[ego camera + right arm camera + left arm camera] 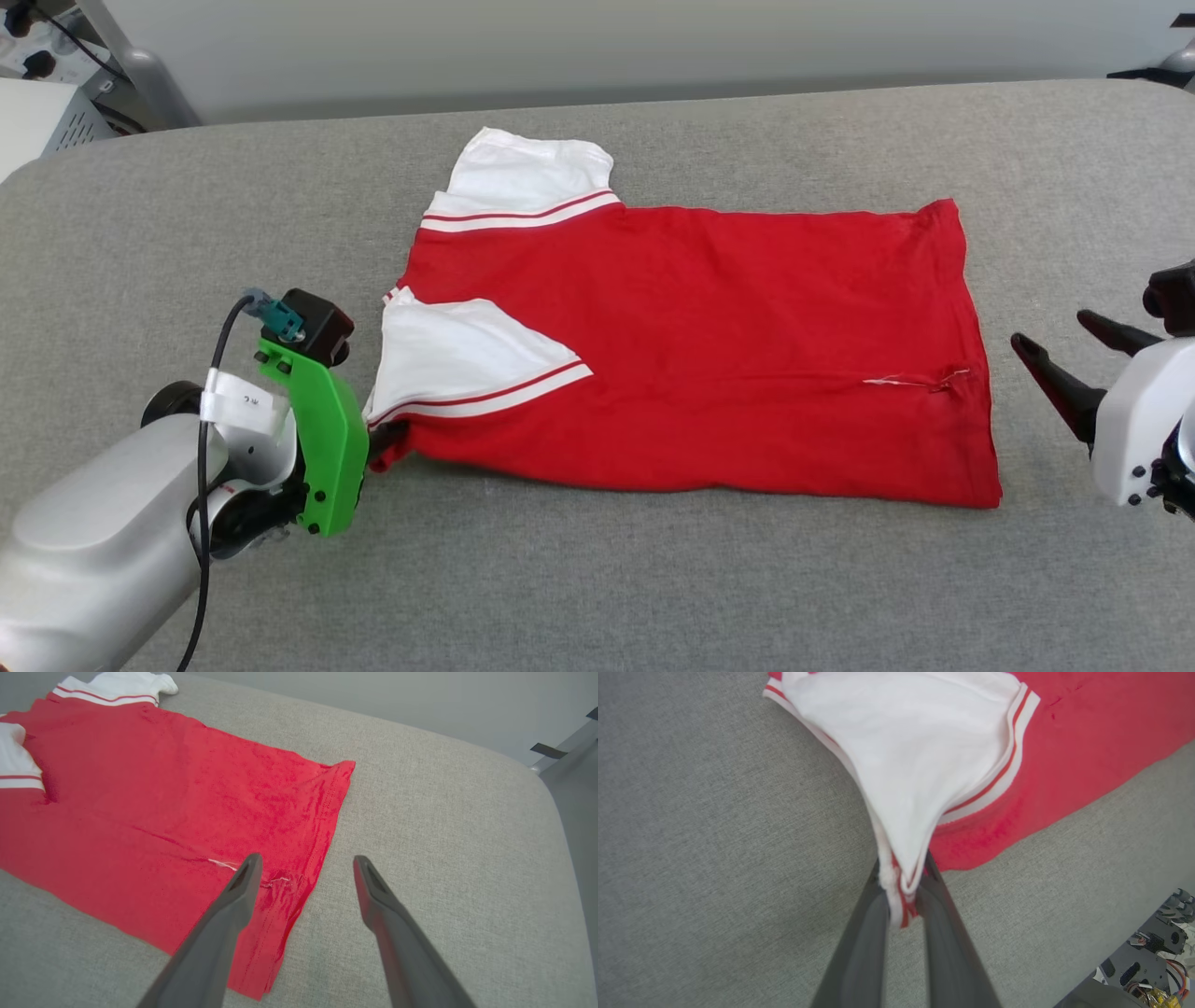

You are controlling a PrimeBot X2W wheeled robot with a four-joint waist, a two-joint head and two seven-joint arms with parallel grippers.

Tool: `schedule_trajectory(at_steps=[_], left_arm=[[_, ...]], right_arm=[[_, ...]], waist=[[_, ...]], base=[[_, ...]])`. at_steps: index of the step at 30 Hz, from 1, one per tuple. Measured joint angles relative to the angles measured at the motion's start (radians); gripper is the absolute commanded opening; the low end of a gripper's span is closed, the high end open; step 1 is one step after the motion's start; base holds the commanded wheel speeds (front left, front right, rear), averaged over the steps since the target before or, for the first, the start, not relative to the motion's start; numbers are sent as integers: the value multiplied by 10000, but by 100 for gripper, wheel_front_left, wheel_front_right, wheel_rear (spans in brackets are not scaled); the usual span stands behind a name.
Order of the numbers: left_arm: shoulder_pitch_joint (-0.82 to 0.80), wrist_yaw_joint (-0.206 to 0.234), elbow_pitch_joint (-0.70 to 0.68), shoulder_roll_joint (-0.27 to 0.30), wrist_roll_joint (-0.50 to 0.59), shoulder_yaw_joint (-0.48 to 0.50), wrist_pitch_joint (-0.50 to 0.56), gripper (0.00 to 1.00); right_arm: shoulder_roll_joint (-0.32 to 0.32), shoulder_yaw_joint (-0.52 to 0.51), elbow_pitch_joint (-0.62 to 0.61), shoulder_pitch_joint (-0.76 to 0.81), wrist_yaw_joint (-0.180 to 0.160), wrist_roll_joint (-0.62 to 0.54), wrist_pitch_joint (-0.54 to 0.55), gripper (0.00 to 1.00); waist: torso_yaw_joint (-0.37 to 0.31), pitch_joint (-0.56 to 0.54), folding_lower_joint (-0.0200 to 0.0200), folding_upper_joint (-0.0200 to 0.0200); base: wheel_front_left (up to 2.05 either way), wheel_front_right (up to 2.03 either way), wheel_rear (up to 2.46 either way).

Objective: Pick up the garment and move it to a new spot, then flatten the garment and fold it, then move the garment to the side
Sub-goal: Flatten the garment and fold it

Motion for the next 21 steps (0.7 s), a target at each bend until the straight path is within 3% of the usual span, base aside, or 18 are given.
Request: schedule_trajectory(at_steps=[5,9,21], left_arm=[[-109,0,-295,71,274,-109,-104,0],[-216,0,-370,63,449,-138,-157,0],[-256,0,-134,-52,543,-380,-213,0]], right_arm=[[-491,282,-81,0,0,941,2111,100],[-548,416,305,1,0,1197,2876,100],[357,1515,2339,3,-2,1045,2439,100]], waist=[[107,20,0,0],[177,144,0,0],[424,612,0,0]], base=[[0,0,0],[0,0,0],[0,0,0]])
